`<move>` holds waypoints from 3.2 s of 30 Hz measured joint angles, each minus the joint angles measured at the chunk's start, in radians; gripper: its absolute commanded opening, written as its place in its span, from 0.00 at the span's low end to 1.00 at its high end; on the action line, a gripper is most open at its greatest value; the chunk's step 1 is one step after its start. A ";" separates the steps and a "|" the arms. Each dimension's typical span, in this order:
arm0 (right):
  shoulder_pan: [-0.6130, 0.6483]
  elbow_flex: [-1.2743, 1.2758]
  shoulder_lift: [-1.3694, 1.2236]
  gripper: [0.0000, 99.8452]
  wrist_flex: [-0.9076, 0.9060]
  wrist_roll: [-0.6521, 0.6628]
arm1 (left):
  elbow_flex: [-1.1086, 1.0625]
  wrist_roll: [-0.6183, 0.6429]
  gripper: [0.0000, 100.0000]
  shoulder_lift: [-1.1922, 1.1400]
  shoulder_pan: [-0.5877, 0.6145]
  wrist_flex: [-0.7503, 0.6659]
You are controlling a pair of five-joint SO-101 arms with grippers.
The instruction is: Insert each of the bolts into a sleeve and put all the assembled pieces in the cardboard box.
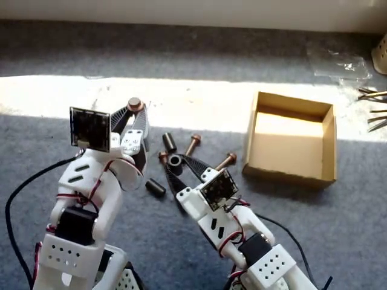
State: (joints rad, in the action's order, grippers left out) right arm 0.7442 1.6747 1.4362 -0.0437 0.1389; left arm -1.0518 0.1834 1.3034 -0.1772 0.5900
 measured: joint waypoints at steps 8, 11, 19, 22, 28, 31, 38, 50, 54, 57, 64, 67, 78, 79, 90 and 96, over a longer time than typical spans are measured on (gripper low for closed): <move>0.000 0.000 0.000 0.00 0.000 0.000 | -0.095 -0.003 0.00 0.074 -0.072 -0.112; 0.000 0.000 0.000 0.00 0.000 0.000 | -0.143 -0.003 0.00 0.078 -0.072 -0.169; 0.000 0.000 0.000 0.00 0.000 0.000 | -0.163 -0.003 0.00 0.083 -0.083 -0.198; 0.000 0.000 0.000 0.00 0.000 0.000 | -0.164 -0.003 0.00 0.083 -0.117 -0.198; 0.000 0.000 0.000 0.00 0.000 0.000 | -0.164 -0.003 0.00 0.104 -0.186 -0.198; 0.000 0.000 0.000 0.00 0.000 0.000 | -0.164 -0.003 0.00 0.192 -0.184 -0.184; 0.000 0.000 0.000 0.00 0.000 0.000 | -0.164 -0.003 0.00 0.381 -0.189 -0.026; 0.000 0.000 0.000 0.00 0.000 0.000 | -0.222 -0.002 0.00 0.394 -0.279 0.049; 0.000 0.000 0.000 0.00 0.000 0.000 | -0.235 0.000 0.00 0.397 -0.282 0.049; 0.000 0.000 0.000 0.00 0.000 0.000 | -0.241 -0.003 0.00 0.397 -0.281 0.049; 0.000 0.000 0.000 0.00 0.000 0.000 | -0.241 -0.003 0.00 0.397 -0.281 0.049; 0.000 0.000 -0.002 0.00 0.000 0.000 | -0.258 -0.002 0.00 0.404 -0.281 0.049; -0.003 0.000 0.000 0.00 0.000 -0.002 | -0.358 -0.002 0.00 0.404 -0.282 -0.035; -0.003 0.000 0.000 0.00 0.000 -0.002 | -0.358 0.000 0.00 0.404 -0.282 -0.035; -0.003 0.000 -0.003 0.00 -0.002 -0.002 | -0.425 0.005 0.00 0.416 -0.235 -0.037; -0.003 0.000 -0.003 0.00 -0.002 -0.002 | -0.430 0.005 0.00 0.416 -0.233 -0.038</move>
State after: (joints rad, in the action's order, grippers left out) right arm 0.7411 1.6747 1.4331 -0.0453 0.1373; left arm -1.4814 0.1880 1.7192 -0.4104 0.5516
